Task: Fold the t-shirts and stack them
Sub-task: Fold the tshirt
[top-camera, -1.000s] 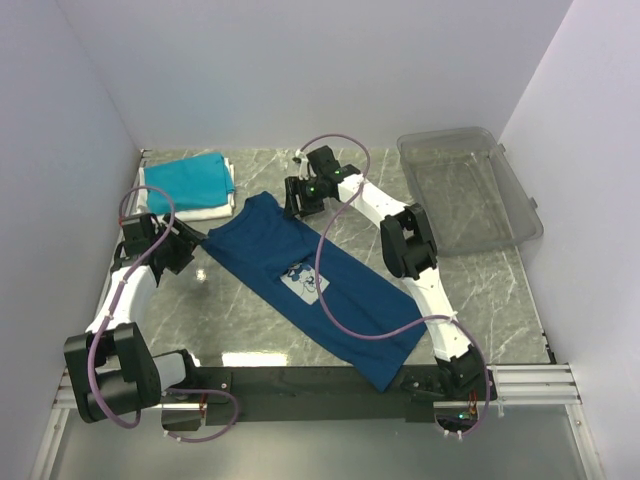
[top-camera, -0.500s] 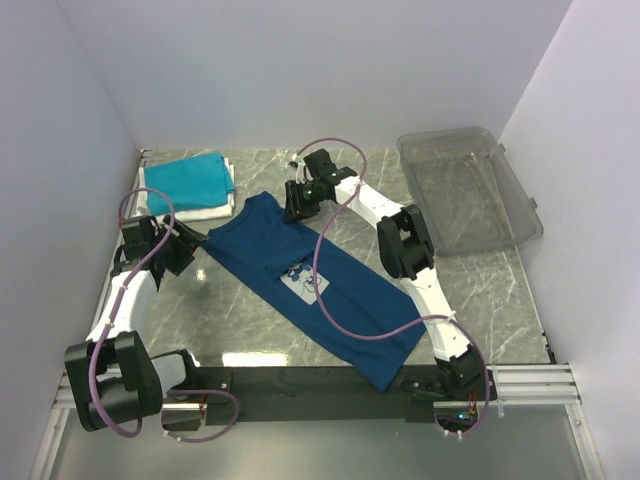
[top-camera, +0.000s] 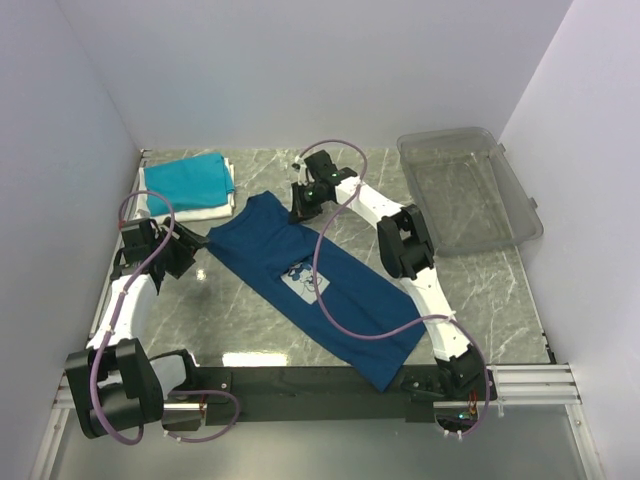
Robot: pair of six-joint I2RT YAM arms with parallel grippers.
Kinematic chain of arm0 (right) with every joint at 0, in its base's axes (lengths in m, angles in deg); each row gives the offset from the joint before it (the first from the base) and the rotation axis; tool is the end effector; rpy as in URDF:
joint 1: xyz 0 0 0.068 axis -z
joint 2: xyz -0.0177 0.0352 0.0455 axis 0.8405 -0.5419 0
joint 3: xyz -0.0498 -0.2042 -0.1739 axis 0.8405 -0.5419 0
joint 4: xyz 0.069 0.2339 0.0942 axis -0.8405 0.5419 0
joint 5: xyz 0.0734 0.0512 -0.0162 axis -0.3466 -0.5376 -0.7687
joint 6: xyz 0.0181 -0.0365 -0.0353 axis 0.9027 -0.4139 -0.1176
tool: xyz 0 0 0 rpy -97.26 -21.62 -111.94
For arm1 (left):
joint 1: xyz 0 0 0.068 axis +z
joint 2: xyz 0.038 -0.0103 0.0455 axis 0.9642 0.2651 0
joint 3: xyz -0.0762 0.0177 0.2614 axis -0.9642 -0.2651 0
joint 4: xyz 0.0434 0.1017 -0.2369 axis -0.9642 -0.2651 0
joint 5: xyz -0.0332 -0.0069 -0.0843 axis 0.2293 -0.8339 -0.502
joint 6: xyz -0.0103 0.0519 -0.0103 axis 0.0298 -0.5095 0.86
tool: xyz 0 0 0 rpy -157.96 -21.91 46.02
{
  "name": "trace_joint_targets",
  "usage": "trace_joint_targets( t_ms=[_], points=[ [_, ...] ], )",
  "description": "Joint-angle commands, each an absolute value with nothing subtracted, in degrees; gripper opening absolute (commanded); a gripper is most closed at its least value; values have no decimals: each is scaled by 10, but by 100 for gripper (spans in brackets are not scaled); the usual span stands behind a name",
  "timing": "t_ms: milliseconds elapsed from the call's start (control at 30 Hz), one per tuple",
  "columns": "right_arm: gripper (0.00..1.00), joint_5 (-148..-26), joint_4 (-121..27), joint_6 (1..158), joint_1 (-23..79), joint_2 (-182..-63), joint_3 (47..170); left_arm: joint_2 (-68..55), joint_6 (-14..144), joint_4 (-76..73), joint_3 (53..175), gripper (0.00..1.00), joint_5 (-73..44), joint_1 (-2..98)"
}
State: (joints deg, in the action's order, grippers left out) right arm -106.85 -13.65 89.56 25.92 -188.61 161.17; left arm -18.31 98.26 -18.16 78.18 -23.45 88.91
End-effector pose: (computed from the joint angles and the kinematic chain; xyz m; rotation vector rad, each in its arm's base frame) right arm 0.4669 0.3027 0.1466 -0.5290 2.5547 0.9296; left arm 0.2237 0.0461 0.2187 -1.0135 2.1085 -0.6188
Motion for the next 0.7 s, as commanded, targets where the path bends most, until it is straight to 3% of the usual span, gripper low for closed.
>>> trace_joint_targets(
  t_ms=[0,467,667],
  points=[
    [0,-1024,-132,898,289,-1853,1595,-188,983,-166,778,74,-254,888],
    [0,-960,-174,917,405,-1756,1460,-157,980,-134,788,74,-289,876],
    [0,-938,-158,924,409,-1778,1502,-104,984,-109,813,74,-301,812]
  ],
)
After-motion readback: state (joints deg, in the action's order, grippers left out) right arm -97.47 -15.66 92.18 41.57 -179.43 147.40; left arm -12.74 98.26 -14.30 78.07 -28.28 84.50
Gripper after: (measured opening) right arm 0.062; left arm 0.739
